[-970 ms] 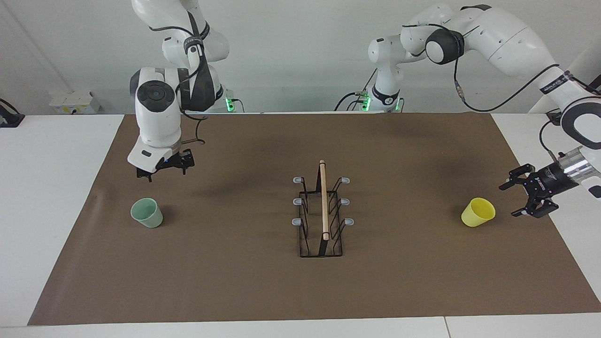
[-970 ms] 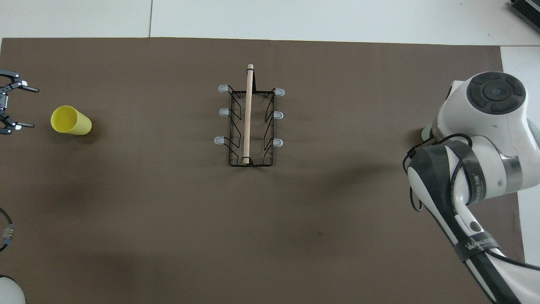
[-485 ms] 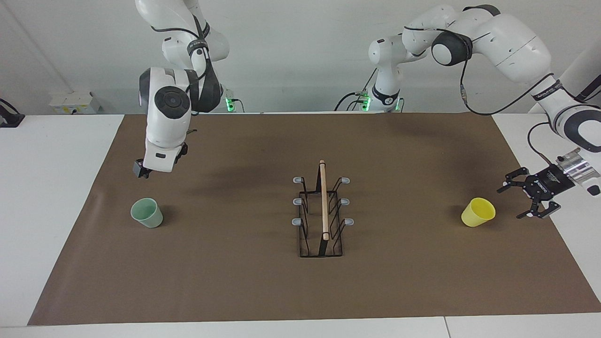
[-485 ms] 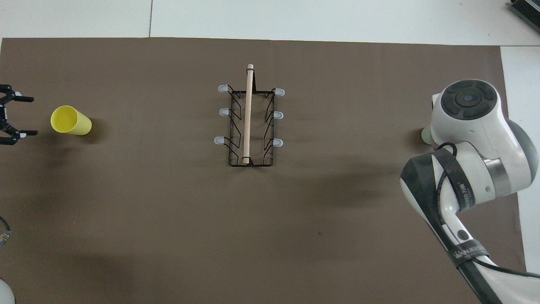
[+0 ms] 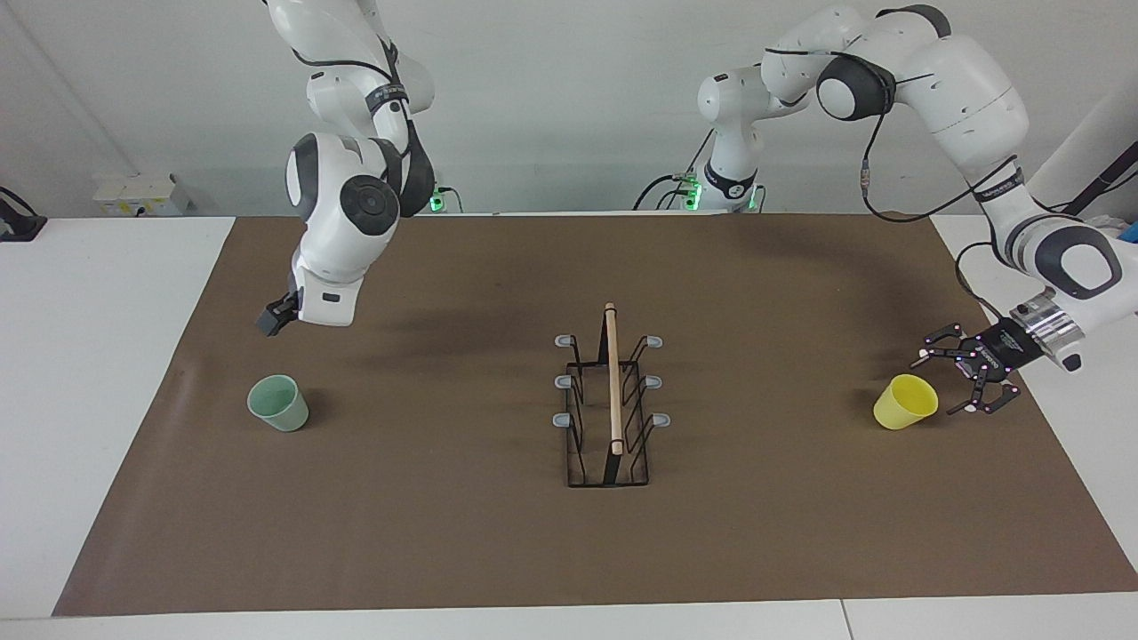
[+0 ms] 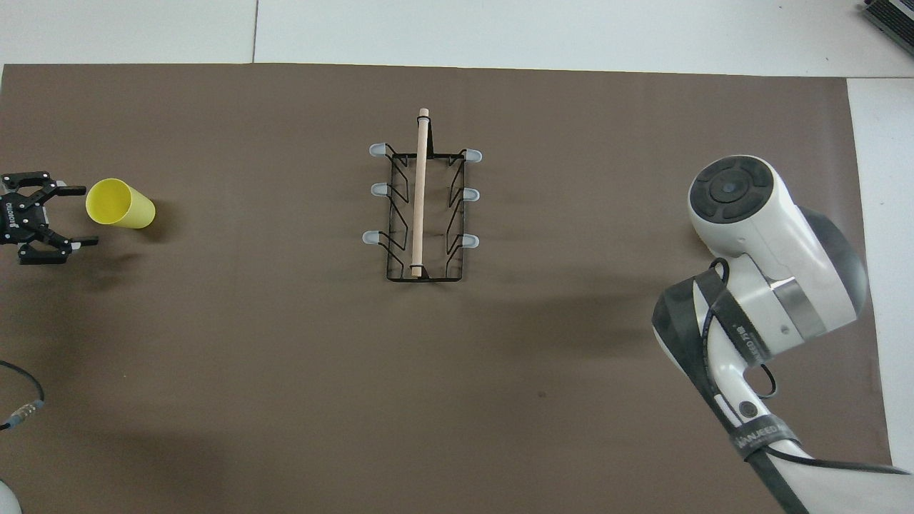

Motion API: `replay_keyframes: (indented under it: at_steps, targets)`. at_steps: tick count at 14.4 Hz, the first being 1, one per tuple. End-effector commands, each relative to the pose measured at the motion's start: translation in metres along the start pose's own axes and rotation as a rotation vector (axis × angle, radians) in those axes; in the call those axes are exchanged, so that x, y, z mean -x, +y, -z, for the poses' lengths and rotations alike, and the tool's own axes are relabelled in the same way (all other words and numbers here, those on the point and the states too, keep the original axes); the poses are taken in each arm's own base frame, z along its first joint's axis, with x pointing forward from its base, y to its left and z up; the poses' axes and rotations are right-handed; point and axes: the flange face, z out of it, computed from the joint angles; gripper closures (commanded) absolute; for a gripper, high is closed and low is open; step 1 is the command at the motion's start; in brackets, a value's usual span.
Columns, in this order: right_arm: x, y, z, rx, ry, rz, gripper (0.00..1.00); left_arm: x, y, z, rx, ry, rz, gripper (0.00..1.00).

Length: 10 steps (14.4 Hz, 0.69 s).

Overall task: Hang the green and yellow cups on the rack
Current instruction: 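Reach the right gripper to the green cup while the left gripper opens, then grasp the green cup with the right gripper while the left grasps yellow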

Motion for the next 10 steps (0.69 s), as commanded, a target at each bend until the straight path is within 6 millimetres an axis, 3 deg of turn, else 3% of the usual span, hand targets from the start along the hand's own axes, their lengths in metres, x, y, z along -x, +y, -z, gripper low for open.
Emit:
replay_keyframes:
  at_steps: [1, 6, 10]
  targets:
    - [-0.009, 0.001, -0.013, 0.039, -0.035, 0.047, 0.0, 0.003, -0.022, -0.004, 0.047, -0.039, 0.042, 0.0]
    - [-0.037, 0.001, -0.047, 0.125, -0.155, 0.127, 0.0, -0.016, -0.054, -0.02, 0.13, -0.157, 0.026, 0.0]
    - [-0.05, -0.002, -0.068, 0.156, -0.274, 0.131, 0.0, -0.031, -0.058, -0.022, 0.24, -0.202, 0.099, 0.0]
